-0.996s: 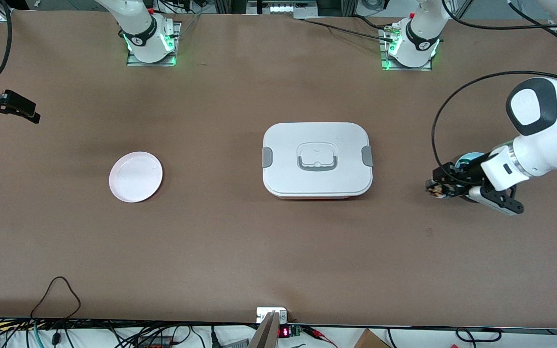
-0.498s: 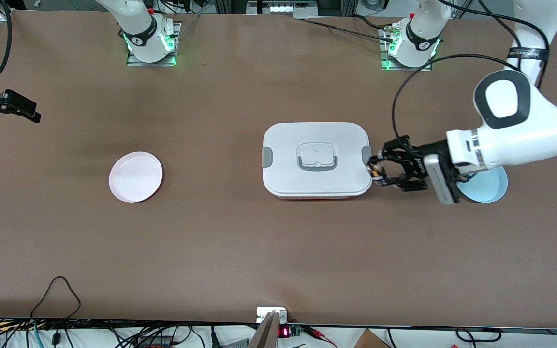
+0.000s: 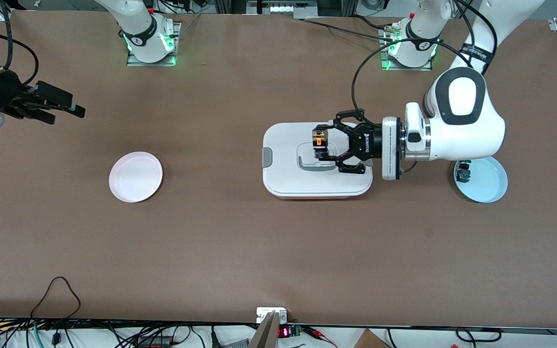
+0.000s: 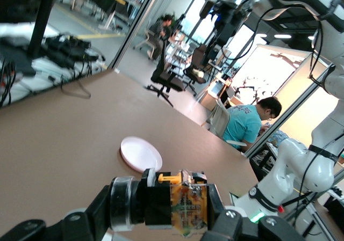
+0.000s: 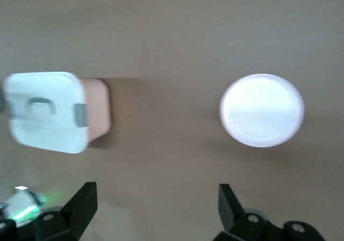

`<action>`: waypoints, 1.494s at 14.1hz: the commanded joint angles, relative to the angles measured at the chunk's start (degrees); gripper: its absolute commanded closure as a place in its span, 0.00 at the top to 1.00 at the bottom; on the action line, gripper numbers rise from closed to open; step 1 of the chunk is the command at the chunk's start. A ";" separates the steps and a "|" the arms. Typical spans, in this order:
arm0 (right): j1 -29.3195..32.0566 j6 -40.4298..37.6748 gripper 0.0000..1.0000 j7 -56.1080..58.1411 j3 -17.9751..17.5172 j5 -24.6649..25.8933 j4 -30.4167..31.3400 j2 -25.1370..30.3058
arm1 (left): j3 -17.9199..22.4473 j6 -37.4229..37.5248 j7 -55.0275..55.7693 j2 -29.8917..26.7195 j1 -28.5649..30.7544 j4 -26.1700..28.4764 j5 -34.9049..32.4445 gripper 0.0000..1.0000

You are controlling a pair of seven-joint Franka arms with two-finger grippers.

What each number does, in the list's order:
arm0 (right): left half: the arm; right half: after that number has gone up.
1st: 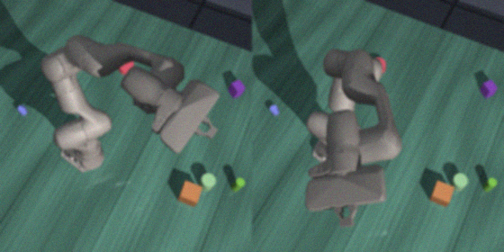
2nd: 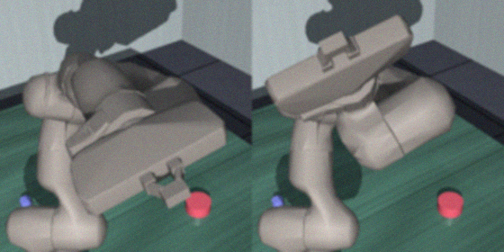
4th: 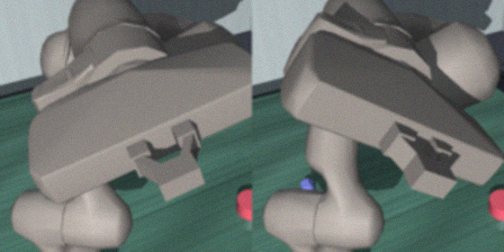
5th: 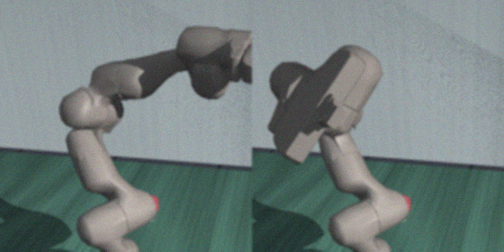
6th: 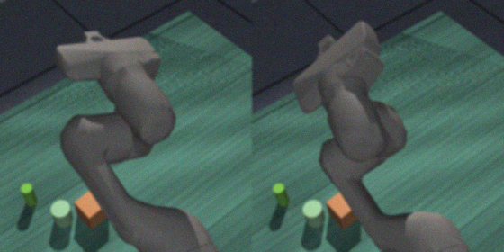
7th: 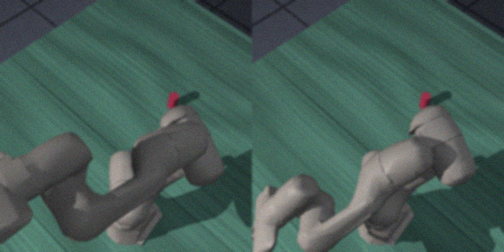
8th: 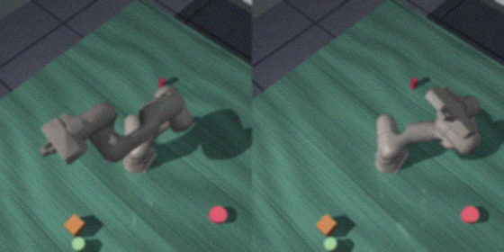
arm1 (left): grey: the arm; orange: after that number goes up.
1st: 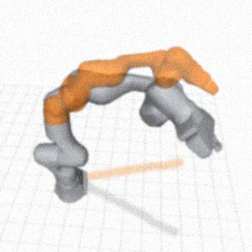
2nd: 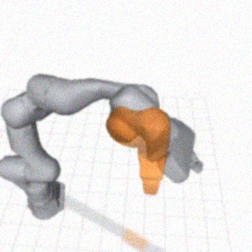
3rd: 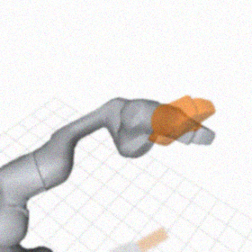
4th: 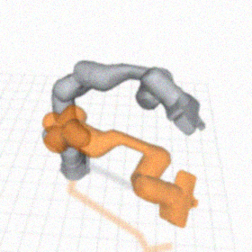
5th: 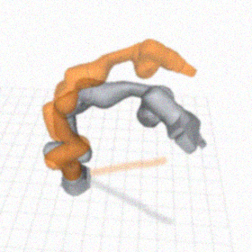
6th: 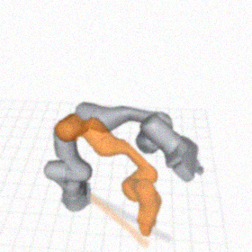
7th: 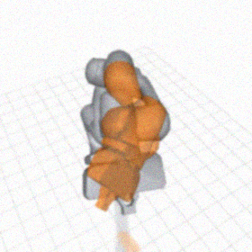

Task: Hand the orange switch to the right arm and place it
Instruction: 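Lift the switch with the left gripper while the right gripper reaches inward, then bring the right gripper to the switch held by the left gripper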

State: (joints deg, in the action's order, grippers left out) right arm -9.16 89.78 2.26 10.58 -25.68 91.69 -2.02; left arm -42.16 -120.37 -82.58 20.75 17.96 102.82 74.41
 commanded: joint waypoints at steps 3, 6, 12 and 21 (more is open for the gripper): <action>-0.41 0.48 1.00 -1.11 0.23 -19.19 2.43 -2.29 | -0.29 -5.39 -18.56 0.61 -6.44 0.01 12.48 0.06; -1.29 1.18 1.00 -1.12 0.14 -37.71 10.06 -2.81 | -0.29 -6.80 -24.98 0.61 -8.55 0.28 20.22 0.05; -7.87 0.31 1.00 5.47 0.14 -53.49 15.72 -7.55 | -0.29 -6.45 -33.44 0.87 -11.36 1.16 24.02 0.05; -18.08 2.32 1.00 9.95 0.14 -68.18 15.72 -13.10 | -0.02 -11.90 -33.44 4.56 -17.17 -2.45 25.69 0.05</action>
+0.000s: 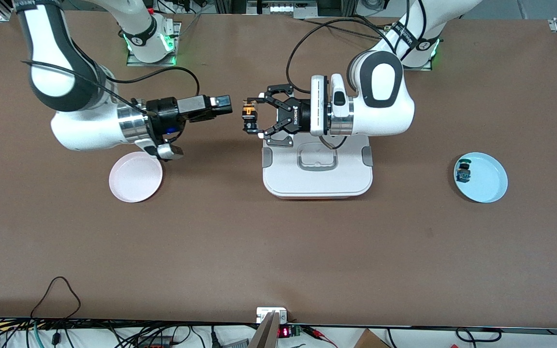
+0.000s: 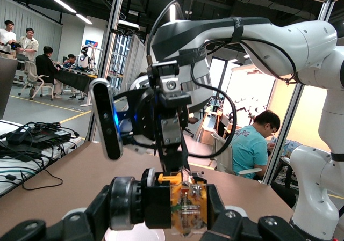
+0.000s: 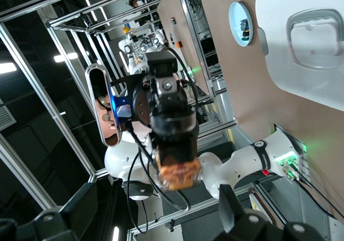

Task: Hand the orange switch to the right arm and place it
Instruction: 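Bring the right gripper to the switch held by the left gripper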

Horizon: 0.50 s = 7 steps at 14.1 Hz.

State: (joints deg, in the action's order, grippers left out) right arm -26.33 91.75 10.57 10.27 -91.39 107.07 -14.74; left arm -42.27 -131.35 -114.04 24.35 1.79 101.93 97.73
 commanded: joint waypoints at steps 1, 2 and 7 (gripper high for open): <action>-1.35 0.80 1.00 1.73 0.45 -2.65 0.42 -0.46 | 0.08 -0.93 -1.97 0.96 -0.99 -1.56 2.46 0.05; -1.62 1.15 1.00 1.65 0.45 -2.65 0.42 -0.55 | 0.08 -0.93 -1.97 0.96 -0.91 -1.56 2.46 0.05; -2.32 1.59 0.99 1.73 0.45 -7.21 2.43 -0.46 | 0.08 -0.93 -1.62 0.96 -0.73 -1.56 2.46 0.06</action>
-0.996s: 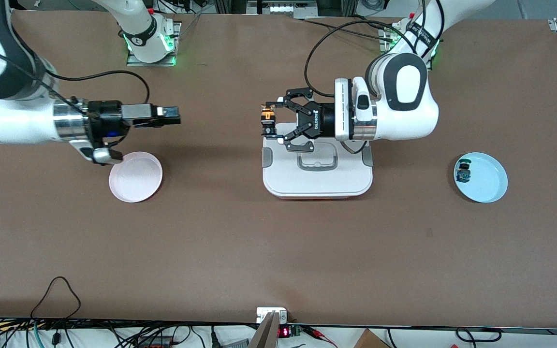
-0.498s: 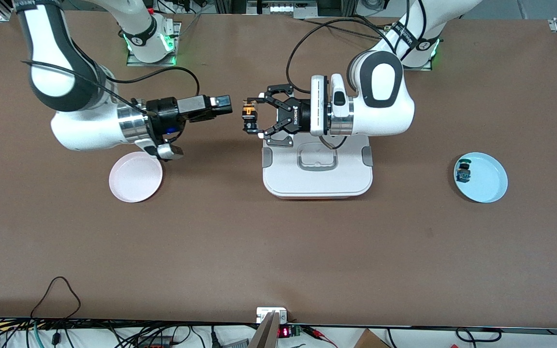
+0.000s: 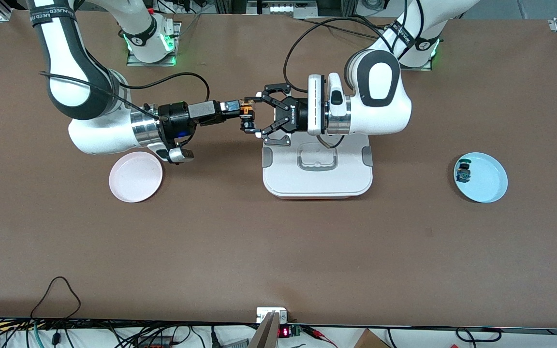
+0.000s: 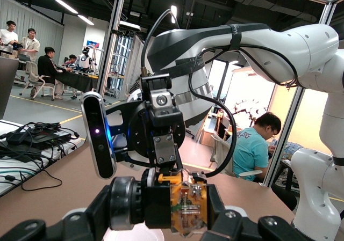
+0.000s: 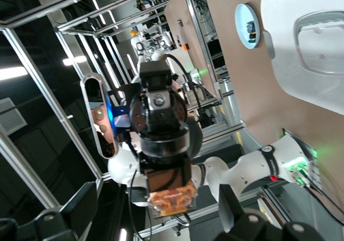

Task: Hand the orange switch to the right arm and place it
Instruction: 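Bring the right gripper to the switch held by the left gripper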

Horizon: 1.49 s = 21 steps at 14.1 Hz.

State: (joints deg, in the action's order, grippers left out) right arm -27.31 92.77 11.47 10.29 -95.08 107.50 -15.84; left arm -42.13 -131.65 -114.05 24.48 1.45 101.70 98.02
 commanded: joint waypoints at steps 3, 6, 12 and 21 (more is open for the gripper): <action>-2.31 2.67 0.97 0.83 0.43 -3.80 2.19 0.64 | -0.05 -0.62 -1.36 0.84 -0.31 -1.33 2.09 0.06; -2.83 4.17 0.91 1.36 0.43 -3.80 2.63 0.99 | -0.05 -0.97 -1.01 0.84 -0.66 -1.24 2.18 0.06; -2.75 4.26 0.13 0.57 0.43 -3.89 2.63 1.52 | -0.05 -1.59 -1.09 0.75 -0.66 -1.07 2.18 0.07; -2.48 4.26 0.00 1.36 0.43 -4.24 2.45 1.69 | -0.05 -1.94 -1.00 0.57 -0.83 -1.16 2.00 0.10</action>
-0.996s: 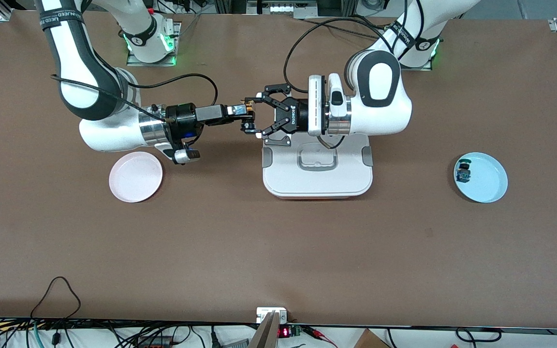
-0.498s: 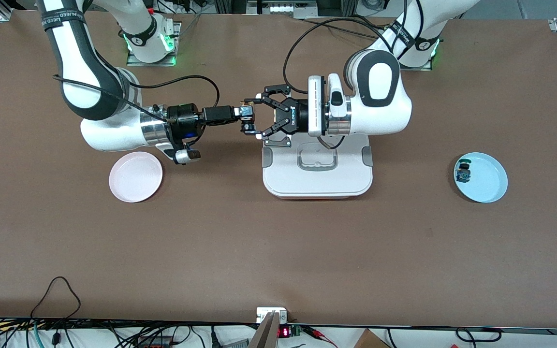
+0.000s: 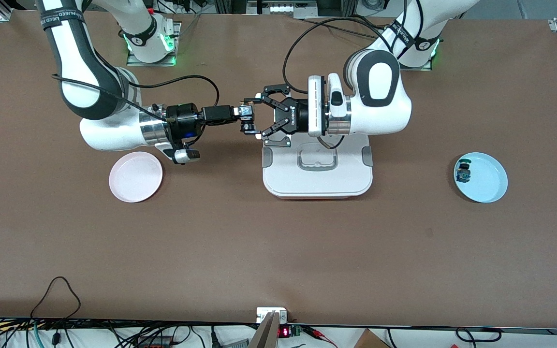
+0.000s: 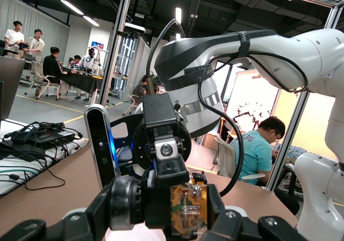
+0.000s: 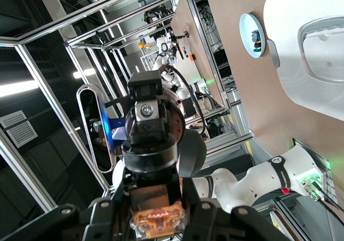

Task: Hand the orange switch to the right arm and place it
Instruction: 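Close the right gripper on the switch and open the left gripper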

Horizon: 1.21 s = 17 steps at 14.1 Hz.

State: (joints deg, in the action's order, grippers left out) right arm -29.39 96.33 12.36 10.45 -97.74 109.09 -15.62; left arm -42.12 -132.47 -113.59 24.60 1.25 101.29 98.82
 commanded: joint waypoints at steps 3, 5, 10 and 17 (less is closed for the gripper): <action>-0.32 0.70 0.00 0.30 0.36 -1.58 0.87 1.46 | -0.16 -1.12 -1.54 0.36 -0.64 -0.65 1.11 0.16; -0.32 0.70 0.00 0.38 0.27 -1.58 0.87 1.46 | -0.16 -1.12 -2.15 0.18 -0.64 -0.56 0.85 0.98; -0.32 0.79 0.00 0.73 0.27 -2.98 0.87 1.46 | -0.07 -0.51 -1.28 -1.39 0.77 -0.74 0.32 1.00; 3.80 0.08 0.00 5.13 0.45 2.61 1.39 1.73 | 0.19 7.38 18.35 -2.28 6.29 -1.61 -13.50 1.00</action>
State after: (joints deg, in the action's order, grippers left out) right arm -27.93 96.65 16.10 11.02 -98.16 109.20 -15.35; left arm -41.92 -127.87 -104.24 23.85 5.36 100.43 92.55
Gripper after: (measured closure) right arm 0.573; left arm 0.000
